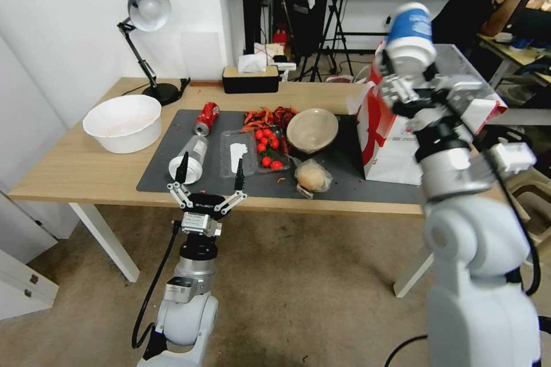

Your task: Pick up the trash from the table and place it into the takeout bag.

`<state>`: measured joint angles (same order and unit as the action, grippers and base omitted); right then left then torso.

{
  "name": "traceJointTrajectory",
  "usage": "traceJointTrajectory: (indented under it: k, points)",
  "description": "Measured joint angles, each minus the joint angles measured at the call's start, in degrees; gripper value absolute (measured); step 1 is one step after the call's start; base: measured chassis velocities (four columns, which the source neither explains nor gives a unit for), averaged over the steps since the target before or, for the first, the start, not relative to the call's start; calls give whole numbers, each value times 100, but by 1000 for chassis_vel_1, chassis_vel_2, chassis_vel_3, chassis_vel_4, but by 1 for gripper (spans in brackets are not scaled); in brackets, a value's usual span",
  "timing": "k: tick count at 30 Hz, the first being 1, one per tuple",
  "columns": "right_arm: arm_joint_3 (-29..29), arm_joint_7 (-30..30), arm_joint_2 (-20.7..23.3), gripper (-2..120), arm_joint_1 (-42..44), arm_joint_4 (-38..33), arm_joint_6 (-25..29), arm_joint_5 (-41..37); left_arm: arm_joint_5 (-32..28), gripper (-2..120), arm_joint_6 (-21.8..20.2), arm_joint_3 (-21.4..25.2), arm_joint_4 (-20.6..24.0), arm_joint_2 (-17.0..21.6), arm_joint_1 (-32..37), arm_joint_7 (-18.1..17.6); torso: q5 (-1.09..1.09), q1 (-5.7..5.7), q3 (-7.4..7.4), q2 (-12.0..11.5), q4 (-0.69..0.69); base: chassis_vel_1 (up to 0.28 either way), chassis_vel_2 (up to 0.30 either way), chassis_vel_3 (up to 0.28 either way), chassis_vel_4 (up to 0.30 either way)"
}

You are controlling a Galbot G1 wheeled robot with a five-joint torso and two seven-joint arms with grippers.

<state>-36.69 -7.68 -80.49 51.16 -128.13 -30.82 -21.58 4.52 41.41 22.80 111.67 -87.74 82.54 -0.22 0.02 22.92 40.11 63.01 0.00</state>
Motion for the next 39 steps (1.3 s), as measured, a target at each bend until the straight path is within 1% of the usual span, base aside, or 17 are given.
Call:
traceJointTrajectory:
  k: [2,4,7,12,18,19,21,22,24,25,26,28,32,38,39]
  points:
    - [-120,-371,225,59,-461,466,-372,-354,0,100,27,14,-3,-11,17,3,-2,0,0,0,0,0,0,0,0]
    - [-123,-452,281,59,-557,598,-423,-424,1,100,36,19,-4,-15,20,3,-2,0,0,0,0,0,0,0,0]
    - [-133,-676,502,59,-941,1110,-615,-687,1,100,47,37,-6,-42,19,4,-2,0,0,0,0,0,0,0,0]
    - [-81,-713,600,59,-1130,1348,-753,-796,16,100,47,44,-39,-95,-10,8,-2,0,0,0,-1,0,0,0,0]
    - [-60,-724,587,59,-1149,1358,-824,-793,29,100,47,44,-58,-121,-28,9,-2,0,0,0,0,0,0,0,0]
    - [-55,-710,585,64,-1140,1356,-831,-781,31,100,47,44,-64,-126,-35,10,-2,0,0,0,0,0,0,0,0]
    - [-52,-705,584,65,-1135,1355,-831,-776,31,100,47,44,-67,-129,-38,10,-2,0,0,0,0,0,0,0,0]
    - [-48,-692,583,73,-1125,1353,-831,-765,32,100,46,44,-69,-133,-43,11,-2,0,0,0,-1,0,0,0,0]
    - [-41,-664,571,82,-1099,1340,-831,-732,35,100,42,43,-73,-142,-57,12,-2,0,0,0,-1,0,0,0,0]
    - [-41,-664,571,82,-1099,1340,-831,-732,35,100,42,43,-73,-142,-57,12,-2,0,0,0,-1,0,0,0,0]
    - [-39,-657,568,85,-1092,1335,-829,-721,36,100,39,43,-74,-144,-60,12,-2,0,0,0,-1,0,0,0,0]
    - [-35,-639,561,97,-1077,1324,-820,-700,36,100,31,41,-78,-146,-67,14,-2,0,0,1,-1,0,0,0,0]
    - [-21,-597,545,100,-1016,1283,-774,-627,37,100,22,36,-78,-143,-72,19,-3,0,0,1,-1,0,0,0,0]
    - [-20,-578,526,100,-960,1202,-704,-553,36,100,20,34,-50,-101,-51,21,-3,0,-1,1,0,0,0,0,0]
    - [-21,-552,527,100,-940,1170,-622,-552,36,100,20,34,-44,-94,-42,21,-2,-1,-1,1,0,0,0,0,0]
